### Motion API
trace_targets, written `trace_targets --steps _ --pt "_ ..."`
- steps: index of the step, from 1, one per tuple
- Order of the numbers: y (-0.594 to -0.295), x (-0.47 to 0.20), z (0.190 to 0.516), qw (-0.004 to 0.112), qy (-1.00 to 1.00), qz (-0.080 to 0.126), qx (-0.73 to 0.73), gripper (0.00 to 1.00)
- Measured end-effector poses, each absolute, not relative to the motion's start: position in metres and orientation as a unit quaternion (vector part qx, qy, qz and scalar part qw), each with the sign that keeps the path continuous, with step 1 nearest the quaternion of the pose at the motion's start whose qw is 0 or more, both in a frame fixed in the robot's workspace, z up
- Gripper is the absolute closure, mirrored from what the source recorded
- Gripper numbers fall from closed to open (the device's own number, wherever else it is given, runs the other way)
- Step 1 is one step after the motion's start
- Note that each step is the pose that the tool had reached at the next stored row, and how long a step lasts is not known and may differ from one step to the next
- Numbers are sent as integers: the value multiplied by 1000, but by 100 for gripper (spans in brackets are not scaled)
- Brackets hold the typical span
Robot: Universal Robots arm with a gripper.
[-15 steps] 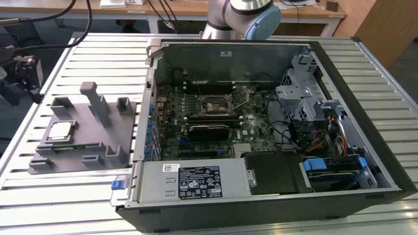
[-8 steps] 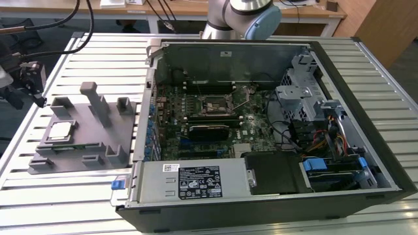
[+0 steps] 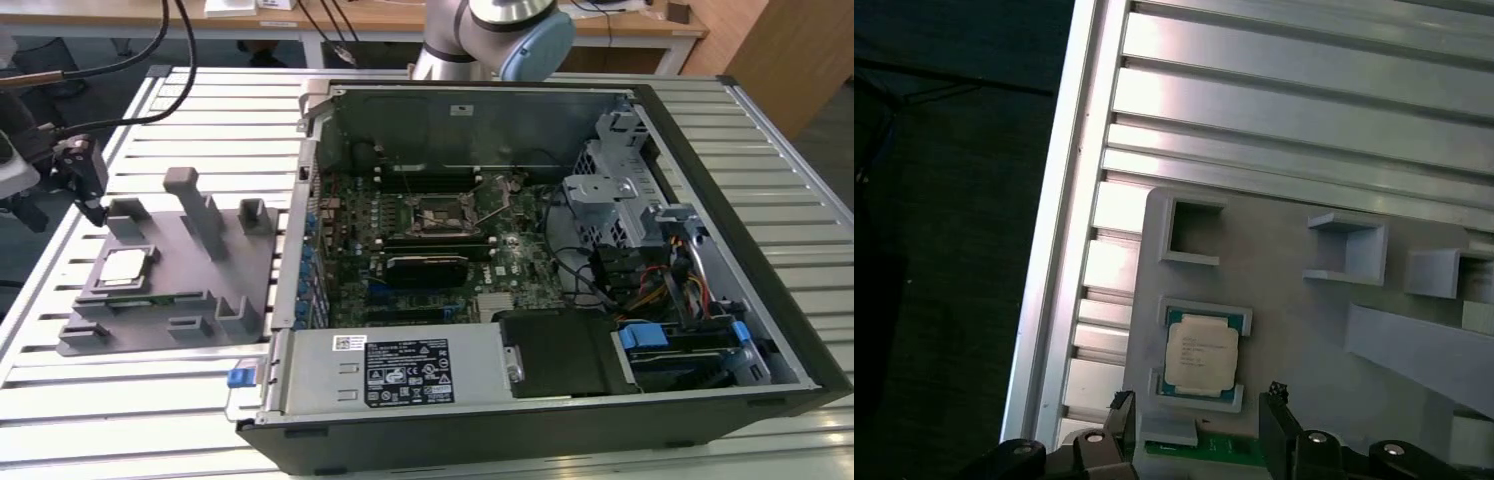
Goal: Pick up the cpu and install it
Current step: 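Pick up the cpu and move it towards the insertion slot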
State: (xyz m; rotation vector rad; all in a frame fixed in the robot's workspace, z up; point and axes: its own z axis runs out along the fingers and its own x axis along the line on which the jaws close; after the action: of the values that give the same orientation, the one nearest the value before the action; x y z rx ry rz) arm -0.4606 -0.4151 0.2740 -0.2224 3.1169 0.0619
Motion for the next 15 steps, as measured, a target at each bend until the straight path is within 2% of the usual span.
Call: trace_targets --steps 15 --pt "-415 -461 247 8 997 20 -71 40"
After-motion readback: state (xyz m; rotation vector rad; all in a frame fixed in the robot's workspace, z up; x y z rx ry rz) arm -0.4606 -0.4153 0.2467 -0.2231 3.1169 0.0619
